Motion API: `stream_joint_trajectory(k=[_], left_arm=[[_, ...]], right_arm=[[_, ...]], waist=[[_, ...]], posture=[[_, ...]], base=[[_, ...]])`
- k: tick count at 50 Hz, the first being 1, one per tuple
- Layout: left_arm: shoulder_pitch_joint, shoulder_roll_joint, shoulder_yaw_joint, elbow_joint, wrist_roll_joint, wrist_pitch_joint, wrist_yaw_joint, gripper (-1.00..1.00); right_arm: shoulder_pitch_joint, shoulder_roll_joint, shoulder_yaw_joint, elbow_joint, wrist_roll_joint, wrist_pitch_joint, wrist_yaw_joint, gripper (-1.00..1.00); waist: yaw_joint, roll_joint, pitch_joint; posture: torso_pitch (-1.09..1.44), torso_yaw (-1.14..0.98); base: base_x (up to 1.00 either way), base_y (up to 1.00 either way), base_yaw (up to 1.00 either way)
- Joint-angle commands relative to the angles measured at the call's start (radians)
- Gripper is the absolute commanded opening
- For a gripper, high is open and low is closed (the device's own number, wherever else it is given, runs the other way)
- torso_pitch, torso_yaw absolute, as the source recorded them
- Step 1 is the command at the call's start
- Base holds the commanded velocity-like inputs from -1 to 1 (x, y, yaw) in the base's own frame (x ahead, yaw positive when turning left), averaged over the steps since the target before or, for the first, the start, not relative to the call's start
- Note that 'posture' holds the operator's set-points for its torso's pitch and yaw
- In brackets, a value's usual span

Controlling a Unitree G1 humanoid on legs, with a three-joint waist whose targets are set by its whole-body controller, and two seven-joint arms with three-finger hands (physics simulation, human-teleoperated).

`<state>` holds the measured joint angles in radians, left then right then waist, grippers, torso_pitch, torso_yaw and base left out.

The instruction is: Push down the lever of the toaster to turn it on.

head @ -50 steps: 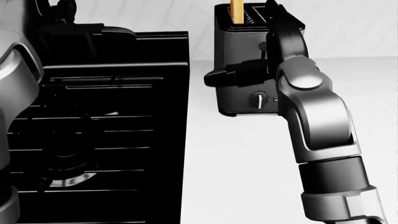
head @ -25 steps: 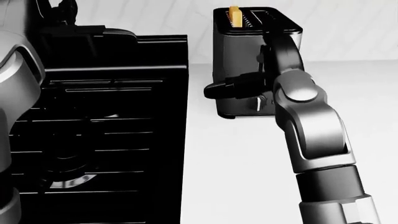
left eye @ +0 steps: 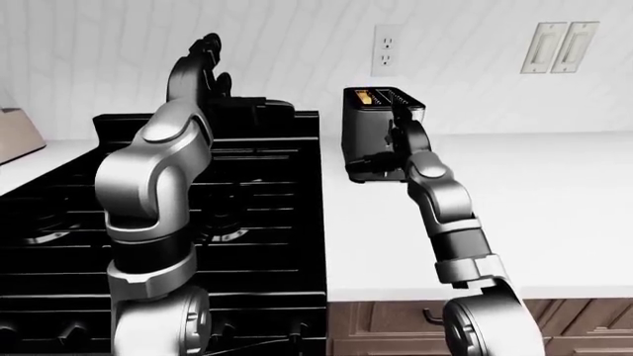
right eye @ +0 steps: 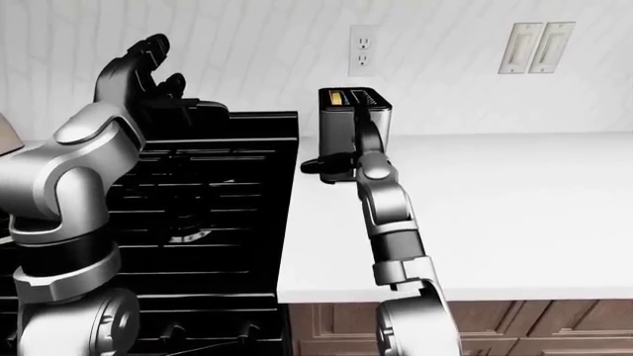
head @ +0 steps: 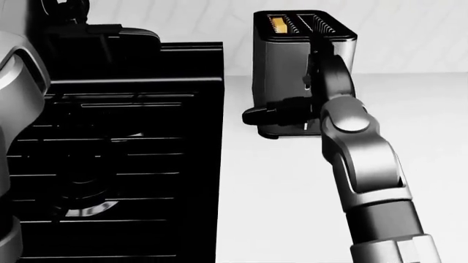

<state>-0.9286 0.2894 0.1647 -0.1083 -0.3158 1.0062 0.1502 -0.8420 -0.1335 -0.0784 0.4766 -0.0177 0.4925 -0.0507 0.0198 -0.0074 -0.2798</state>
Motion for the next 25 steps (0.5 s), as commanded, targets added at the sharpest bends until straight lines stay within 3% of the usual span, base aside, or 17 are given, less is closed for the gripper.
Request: stream_joint_trajectory(k=[1, 25], left_arm=[[-0.034, 0.009, 0.008, -0.024, 0.001, -0.027, 0.001, 1.00], [-0.035, 0.005, 0.007, -0.029, 0.001, -0.023, 0.004, 1.00]], right_arm=[[-0.010, -0.002, 0.002, 0.020, 0.009, 0.016, 0.005, 1.00], [0.007, -0.008, -0.003, 0.147, 0.013, -0.075, -0.004, 1.00]], waist=[[0.000, 0.004, -0.003], [0.002, 0.003, -0.002]], posture=[[-0.37, 0.00], [-0.37, 0.00]], base=[[0.00, 0.00, 0.00], [0.00, 0.00, 0.00]])
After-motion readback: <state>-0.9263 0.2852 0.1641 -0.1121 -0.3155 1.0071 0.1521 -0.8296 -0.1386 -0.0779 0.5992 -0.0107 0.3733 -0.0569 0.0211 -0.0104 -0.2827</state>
